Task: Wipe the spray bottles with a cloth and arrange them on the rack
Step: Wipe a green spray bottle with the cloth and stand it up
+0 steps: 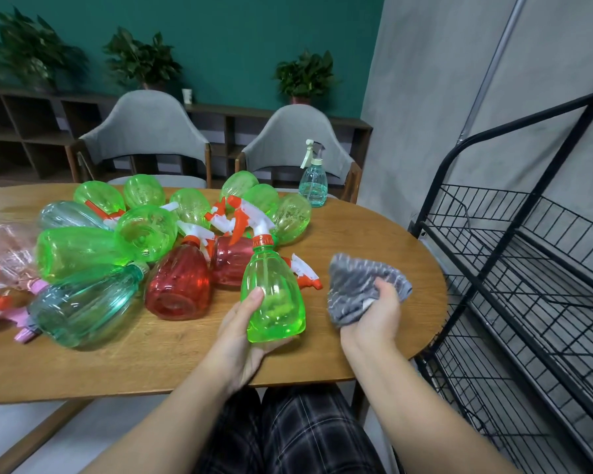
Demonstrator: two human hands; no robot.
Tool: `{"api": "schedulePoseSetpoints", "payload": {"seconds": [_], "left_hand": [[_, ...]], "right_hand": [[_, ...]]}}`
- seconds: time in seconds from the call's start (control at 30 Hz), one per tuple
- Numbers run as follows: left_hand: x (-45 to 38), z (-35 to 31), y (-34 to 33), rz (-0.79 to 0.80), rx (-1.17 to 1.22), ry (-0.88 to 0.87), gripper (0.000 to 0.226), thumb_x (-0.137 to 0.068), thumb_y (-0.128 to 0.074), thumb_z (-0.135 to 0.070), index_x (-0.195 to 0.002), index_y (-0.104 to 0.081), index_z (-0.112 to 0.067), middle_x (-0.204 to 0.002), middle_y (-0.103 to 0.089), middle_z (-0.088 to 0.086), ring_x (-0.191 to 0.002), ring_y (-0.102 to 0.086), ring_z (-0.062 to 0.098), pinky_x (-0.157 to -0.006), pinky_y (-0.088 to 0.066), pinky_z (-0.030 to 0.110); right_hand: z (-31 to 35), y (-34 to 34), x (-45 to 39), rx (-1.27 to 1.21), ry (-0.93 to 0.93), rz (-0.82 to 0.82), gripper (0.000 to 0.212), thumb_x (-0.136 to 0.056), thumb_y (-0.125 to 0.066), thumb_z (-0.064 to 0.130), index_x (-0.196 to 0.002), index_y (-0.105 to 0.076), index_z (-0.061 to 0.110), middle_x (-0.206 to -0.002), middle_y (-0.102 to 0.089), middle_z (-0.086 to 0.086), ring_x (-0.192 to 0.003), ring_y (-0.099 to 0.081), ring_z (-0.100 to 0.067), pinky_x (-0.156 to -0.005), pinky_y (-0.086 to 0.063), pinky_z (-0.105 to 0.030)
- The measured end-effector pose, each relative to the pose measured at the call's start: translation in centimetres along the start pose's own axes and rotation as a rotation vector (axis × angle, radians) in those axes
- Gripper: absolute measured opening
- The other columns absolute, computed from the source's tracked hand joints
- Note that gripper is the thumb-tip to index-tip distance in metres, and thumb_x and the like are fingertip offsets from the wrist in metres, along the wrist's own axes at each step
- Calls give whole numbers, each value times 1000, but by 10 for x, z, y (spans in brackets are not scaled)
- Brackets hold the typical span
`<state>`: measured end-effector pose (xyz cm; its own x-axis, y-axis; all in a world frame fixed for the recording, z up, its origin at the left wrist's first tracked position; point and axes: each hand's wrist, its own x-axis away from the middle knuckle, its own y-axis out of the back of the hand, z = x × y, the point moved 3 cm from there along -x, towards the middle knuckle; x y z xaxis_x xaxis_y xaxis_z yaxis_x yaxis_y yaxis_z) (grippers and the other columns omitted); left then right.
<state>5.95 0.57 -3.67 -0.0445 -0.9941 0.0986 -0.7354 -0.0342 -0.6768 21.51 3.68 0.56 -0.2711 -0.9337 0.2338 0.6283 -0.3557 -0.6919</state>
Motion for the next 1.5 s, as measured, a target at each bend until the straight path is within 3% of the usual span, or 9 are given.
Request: {"api": "schedulePoseSetpoints", "payload": {"seconds": [0.17,0.27,0.37,0.63,0.9,1.17,1.27,1.37,1.5], "left_hand": [[-2,3,1,54,-63,20,79,-28,-95,-55,-95,-79,-17,-107,-73,17,-89,-73,28,-64,-60,43],[1,2,0,26,-62,-5,67,-58,-81,-59,-111,-70,-19,-107,-74,13,-87,-73,26,-64,-60,42],[4,-1,-2,15,-56,-27,37,-89,-44,-47,-107,-65,-22,-93,-75,6,-74,-72,21,-60,-58,38],[3,0,1,22,-28,8,51,-80,-40,-60,-97,-78,-30,-114,-72,8,-92,-71,23,-103,-36,63],[3,-3,-2,87,-4,5,100,-35,-86,-71,-119,-66,-22,-121,-69,10,-106,-69,24,-82,-59,45],[0,-3,0,120,130,81,112,-20,-92,-63,-109,-71,0,-114,-69,25,-95,-72,30,-70,-61,40],[-1,-2,5,121,130,162,97,-20,-97,-54,-95,-77,3,-107,-69,28,-90,-72,33,-76,-61,44],[2,-1,6,118,72,194,91,-34,-92,-61,-99,-76,1,-108,-69,26,-93,-71,33,-85,-57,46],[1,3,7,23,58,99,102,-45,-91,-60,-124,-63,-3,-124,-64,23,-114,-65,31,-87,-57,41]], "right_hand": [[1,-30,10,319,116,181,22,-95,-54,26,-81,-64,12,-72,-60,-3,-60,-55,-15,-62,-42,-30],[-16,-41,15,604,277,418,11,-92,-58,24,-86,-67,23,-94,-69,3,-96,-64,-19,-96,-47,-42],[-31,-40,22,717,345,676,40,-87,-51,23,-126,-58,23,-130,-60,8,-126,-51,-8,-113,-34,-40],[-32,-29,24,927,563,828,42,-89,-49,17,-128,-57,28,-138,-47,27,-140,-27,2,-116,-19,-21],[-33,-9,33,852,624,889,41,-87,-49,27,-119,-66,9,-137,-56,-3,-138,-38,-12,-113,-31,-30],[-31,7,46,886,737,996,29,-85,-58,9,-111,-70,17,-131,-61,6,-137,-40,-17,-114,-31,-36],[-42,15,53,1108,748,1077,48,-85,-64,6,-128,-58,26,-147,-40,24,-146,-20,-10,-119,-14,-31],[-49,23,56,1406,800,1175,68,-93,-48,30,-147,-11,49,-157,6,28,-146,15,-7,-116,5,-33],[-60,22,60,1444,684,1038,83,-97,-39,32,-132,31,61,-146,36,30,-137,35,-2,-113,17,-26]]}}
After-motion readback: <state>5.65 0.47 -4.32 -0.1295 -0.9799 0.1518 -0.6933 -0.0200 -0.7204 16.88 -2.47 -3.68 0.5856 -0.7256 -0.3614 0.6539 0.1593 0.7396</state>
